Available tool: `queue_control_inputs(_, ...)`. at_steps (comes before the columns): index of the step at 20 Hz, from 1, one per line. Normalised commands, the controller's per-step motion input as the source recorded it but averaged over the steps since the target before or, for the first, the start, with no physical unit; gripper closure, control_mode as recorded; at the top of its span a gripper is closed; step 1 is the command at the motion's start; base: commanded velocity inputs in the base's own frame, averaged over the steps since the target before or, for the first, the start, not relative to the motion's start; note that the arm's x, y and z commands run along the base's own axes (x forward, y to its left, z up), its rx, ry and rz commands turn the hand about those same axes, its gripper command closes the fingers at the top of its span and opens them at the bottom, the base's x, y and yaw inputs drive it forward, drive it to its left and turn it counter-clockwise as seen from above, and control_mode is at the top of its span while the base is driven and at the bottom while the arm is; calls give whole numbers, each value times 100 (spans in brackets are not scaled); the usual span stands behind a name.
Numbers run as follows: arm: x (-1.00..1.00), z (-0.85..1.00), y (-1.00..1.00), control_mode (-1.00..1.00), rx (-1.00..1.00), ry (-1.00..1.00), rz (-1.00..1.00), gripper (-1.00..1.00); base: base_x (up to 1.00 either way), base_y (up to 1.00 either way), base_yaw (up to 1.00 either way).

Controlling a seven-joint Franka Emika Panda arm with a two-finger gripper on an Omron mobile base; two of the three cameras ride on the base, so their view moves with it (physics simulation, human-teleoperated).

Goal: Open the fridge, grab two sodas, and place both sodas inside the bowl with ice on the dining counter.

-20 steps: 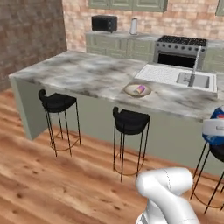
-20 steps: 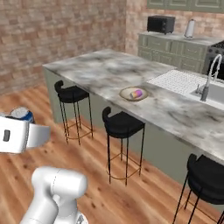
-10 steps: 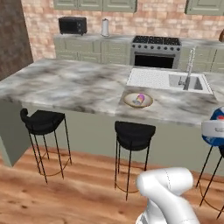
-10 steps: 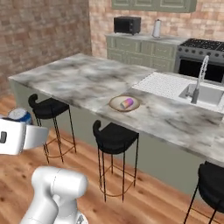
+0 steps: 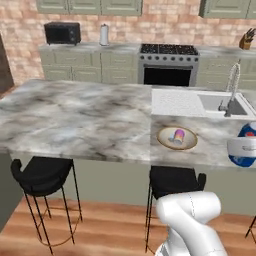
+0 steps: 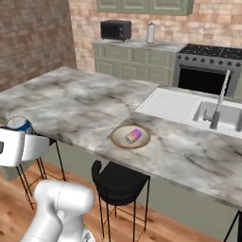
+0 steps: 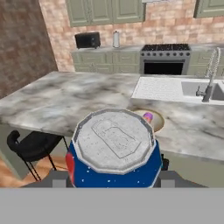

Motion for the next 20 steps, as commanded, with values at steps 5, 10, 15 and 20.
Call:
queue_control_inputs(5,0,0,0,100,0,0,0,100,91,12,-27)
queue_control_inputs(10,0,0,0,100,0,0,0,100,74,0,-31)
queue_control_inputs(15,0,0,0,100,0,0,0,100,81,0,-32)
queue_control_inputs(20,91,-2,-6,-100,0,47,-22,100,0,0,0)
